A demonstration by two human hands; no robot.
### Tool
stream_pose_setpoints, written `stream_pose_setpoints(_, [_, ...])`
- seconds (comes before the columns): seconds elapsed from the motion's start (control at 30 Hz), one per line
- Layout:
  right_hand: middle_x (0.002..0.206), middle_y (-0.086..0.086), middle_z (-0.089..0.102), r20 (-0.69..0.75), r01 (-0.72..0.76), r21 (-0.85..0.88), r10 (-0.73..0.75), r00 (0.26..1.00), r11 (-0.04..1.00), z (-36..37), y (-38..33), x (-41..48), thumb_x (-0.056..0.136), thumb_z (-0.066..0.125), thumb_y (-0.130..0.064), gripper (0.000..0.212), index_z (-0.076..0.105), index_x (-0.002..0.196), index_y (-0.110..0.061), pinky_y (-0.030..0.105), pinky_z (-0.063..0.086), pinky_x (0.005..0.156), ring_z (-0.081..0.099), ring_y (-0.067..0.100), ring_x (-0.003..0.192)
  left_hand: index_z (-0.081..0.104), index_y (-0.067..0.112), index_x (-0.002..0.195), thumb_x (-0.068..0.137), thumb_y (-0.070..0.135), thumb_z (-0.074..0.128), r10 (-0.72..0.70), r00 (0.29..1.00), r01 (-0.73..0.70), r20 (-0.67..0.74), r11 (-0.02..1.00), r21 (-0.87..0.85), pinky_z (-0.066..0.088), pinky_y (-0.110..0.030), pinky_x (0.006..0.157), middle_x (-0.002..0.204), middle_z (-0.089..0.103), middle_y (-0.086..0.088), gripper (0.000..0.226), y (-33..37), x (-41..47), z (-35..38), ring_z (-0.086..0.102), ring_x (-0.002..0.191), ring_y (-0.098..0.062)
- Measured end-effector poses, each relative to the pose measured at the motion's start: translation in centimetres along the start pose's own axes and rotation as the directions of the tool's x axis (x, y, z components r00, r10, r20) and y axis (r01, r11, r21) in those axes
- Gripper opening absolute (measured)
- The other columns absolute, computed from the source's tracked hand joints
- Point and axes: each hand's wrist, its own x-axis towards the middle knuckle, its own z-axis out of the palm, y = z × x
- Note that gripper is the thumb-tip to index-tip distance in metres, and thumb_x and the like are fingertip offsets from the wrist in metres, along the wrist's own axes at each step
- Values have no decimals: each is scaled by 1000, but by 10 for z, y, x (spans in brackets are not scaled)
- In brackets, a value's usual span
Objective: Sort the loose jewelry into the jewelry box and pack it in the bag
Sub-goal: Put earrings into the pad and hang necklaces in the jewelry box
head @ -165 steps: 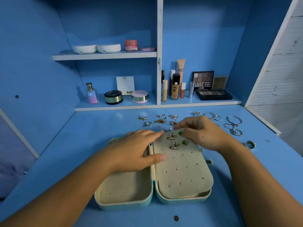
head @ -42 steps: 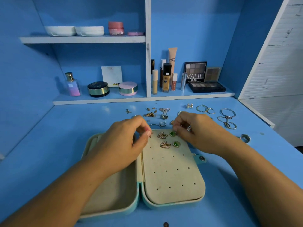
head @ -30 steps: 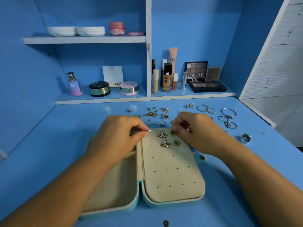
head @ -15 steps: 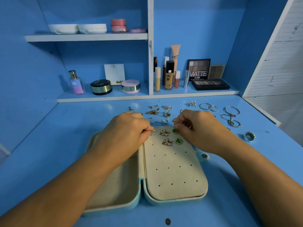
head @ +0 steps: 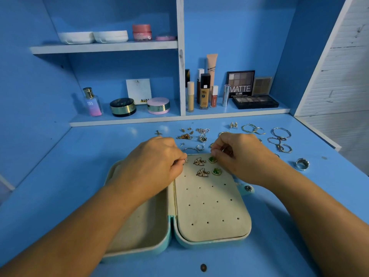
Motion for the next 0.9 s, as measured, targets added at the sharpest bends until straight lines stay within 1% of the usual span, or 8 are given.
stream_pose_setpoints(0.1, [75,-18,57,-3,7,-4,-7,1000,1000,0,0,0,92,58,-25,14,56,81,-33,13,40,53,55,1,61,77,17,74,75,15,81,-69,997,68,-34,997,-21,45,-22,53,67,64,4,4,1,1,-1,57,59,-11])
stream_pose_setpoints(0.23, [82,-16,62,-6,9,13,-9,1000,1000,0,0,0,92,58,-24,20,54,76,-35,24,53,58,62,12,64,77,16,75,77,16,79,-135,990,133,-35,990,-56,33,-10,54,67,62,6,3,2,1,-1,48,57,-6])
stream_pose_setpoints(0.47, [73,-17,58,-8,13,3,-13,1000,1000,0,0,0,93,57,-25,18,54,78,-35,18,46,53,61,13,61,76,18,78,81,20,76,-138,990,138,12,987,-84,42,-14,58,73,62,9,3,2,1,-4,51,61,-2])
stream_pose_setpoints(0.53, [71,-17,57,-10,17,0,-17,1000,1000,0,0,0,93,57,-25,18,54,78,-34,15,43,50,59,13,59,76,20,78,82,23,76,-127,992,129,23,988,-90,47,-20,58,72,59,13,4,2,1,-5,49,61,0])
stream_pose_setpoints(0.6, [70,-17,55,-12,15,-5,-15,1000,1000,0,0,0,93,57,-24,16,56,80,-33,12,42,47,58,14,56,75,25,78,85,33,70,-120,990,126,78,989,-81,52,-30,62,73,58,16,12,1,0,-6,50,66,-2])
stream_pose_setpoints(0.7, [69,-18,56,-24,12,9,-12,1000,1000,0,1,0,92,58,-25,12,58,82,-30,10,43,48,58,11,56,71,30,77,84,44,54,-129,981,141,147,987,-76,53,-34,70,80,64,17,24,0,-3,-9,55,81,-4])
stream_pose_setpoints(0.83, [75,-13,63,-37,-5,43,6,999,999,1,1,0,92,58,-27,7,62,86,-27,12,46,57,60,5,68,70,32,89,91,33,60,-235,966,252,104,947,-198,50,-26,75,87,60,21,10,-3,-5,-8,56,85,3])
stream_pose_setpoints(0.9, [75,-12,63,-40,-28,66,31,999,997,1,1,1,92,58,-27,9,62,84,-27,12,44,58,58,4,68,69,31,100,92,27,62,-304,948,317,93,920,-229,48,-22,75,89,55,27,12,-5,-4,-5,55,87,5])
